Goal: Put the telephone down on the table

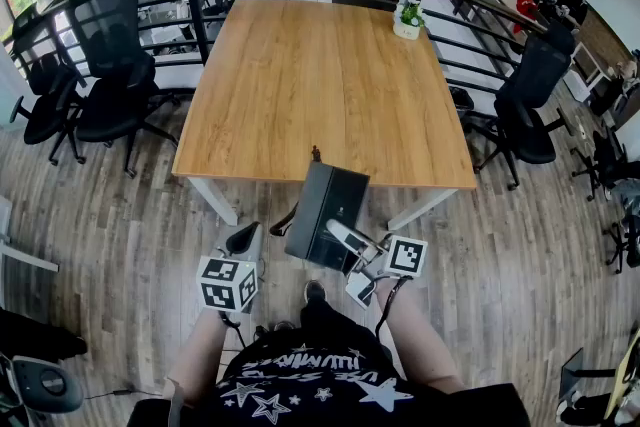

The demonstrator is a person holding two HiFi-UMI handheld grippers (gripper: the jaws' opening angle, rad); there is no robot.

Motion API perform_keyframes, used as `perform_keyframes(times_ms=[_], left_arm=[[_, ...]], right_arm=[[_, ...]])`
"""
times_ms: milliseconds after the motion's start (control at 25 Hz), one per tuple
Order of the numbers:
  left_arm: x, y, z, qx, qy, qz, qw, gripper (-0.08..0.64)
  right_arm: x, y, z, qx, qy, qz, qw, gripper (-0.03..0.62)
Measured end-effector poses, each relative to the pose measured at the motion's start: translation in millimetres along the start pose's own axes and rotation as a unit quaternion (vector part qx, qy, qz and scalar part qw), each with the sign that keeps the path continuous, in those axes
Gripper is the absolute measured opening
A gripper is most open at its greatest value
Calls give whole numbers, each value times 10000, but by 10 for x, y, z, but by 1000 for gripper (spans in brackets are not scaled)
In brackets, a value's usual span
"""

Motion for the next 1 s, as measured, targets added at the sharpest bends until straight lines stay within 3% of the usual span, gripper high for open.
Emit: perform_keyframes(times_ms=[360, 1000], left_arm=[[-179, -29, 11, -73, -25, 0, 10000, 2], [-507, 88, -383, -107, -3, -36, 9999, 2]], right_arm=[[-7, 95, -56, 94, -24, -100, 9999, 161], [87, 241, -512, 40, 44, -52, 10000, 163]])
Point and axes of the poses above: the fingertips, and each gripper's own axes: x forward along the fingers, y to its left, z out of its top, the point moved 2 cm from there along -x, backward along the fingers, and after that the axes turned 9 degrees about y, right-handed, at the moved point
